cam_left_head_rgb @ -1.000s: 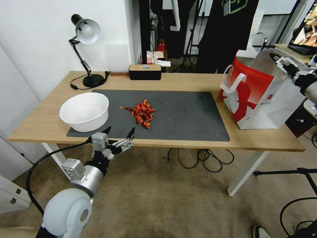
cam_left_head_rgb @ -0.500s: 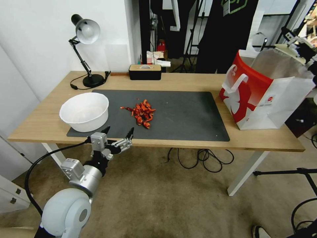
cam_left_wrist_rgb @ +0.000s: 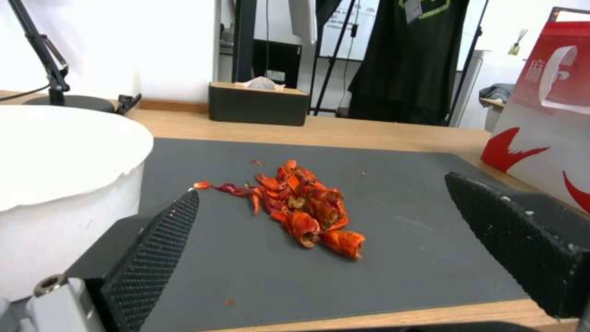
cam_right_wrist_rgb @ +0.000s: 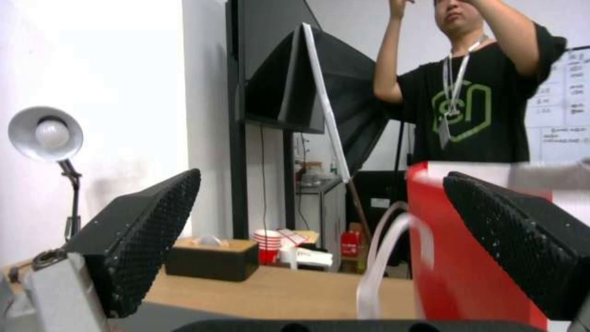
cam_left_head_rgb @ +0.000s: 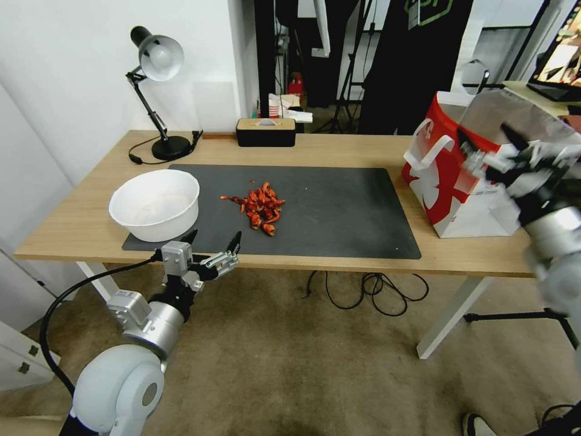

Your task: Close the disposable takeout box, then place it into the delivery bag.

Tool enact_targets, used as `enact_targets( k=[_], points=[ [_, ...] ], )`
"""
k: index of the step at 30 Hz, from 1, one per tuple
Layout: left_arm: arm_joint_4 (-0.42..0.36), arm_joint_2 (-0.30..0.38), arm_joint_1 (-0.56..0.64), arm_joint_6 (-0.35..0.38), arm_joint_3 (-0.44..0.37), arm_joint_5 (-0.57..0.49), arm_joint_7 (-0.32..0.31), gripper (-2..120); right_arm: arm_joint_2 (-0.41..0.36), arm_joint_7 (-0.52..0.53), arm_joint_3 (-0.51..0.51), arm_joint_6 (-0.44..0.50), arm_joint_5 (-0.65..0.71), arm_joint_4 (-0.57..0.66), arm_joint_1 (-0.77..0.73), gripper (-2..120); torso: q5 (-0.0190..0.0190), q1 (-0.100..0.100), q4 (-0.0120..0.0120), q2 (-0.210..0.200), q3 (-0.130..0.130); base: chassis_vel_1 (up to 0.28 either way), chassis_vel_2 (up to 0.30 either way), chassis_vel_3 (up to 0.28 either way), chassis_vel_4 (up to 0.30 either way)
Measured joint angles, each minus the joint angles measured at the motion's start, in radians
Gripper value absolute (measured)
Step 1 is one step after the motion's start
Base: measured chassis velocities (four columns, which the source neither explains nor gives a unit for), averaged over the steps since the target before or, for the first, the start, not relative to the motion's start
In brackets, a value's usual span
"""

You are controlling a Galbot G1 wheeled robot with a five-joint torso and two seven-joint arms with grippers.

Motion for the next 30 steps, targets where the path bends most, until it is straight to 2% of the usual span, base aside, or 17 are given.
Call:
enact_targets(
  k=[3,9,11,17,26,30],
  points=[
    [0.000,0.002,0.002,-0.007,0.001,-0.004,-0.001,100,0.077,-0.004,-0.008,0.044,-0.076,0.005,-0.058,100,-0.0002,0.000,0.0002,0.000,0.000,0.000,0.000,0.000,0.000],
    [0.000,0.005,-0.001,-0.012,0.004,-0.013,-0.006,100,0.146,-0.015,-0.034,0.110,-0.190,-0.001,-0.114,100,-0.0003,0.000,0.0001,0.000,0.000,0.000,0.000,0.000,0.000],
    [0.001,0.005,0.001,-0.012,0.005,-0.012,-0.012,100,0.193,-0.025,-0.062,0.149,-0.265,-0.014,-0.148,100,-0.0001,0.000,0.0001,0.000,0.000,0.000,0.000,0.000,0.000],
    [0.016,0.011,0.002,-0.026,0.006,0.000,-0.018,100,0.278,-0.031,-0.109,0.199,-0.357,-0.032,-0.184,100,-0.0002,0.000,0.0001,0.000,0.000,0.000,0.000,0.000,0.000],
    [0.052,0.011,0.003,-0.090,0.015,0.080,-0.020,100,0.376,-0.030,-0.148,0.262,-0.452,-0.064,-0.226,100,0.0000,0.000,0.0001,0.000,0.000,0.000,0.000,0.000,0.000],
    [0.061,0.007,0.008,-0.106,0.018,0.091,-0.021,100,0.395,-0.028,-0.151,0.277,-0.466,-0.067,-0.231,100,-0.0001,0.000,0.0001,0.000,0.000,0.000,0.000,0.000,0.000]
  ],
)
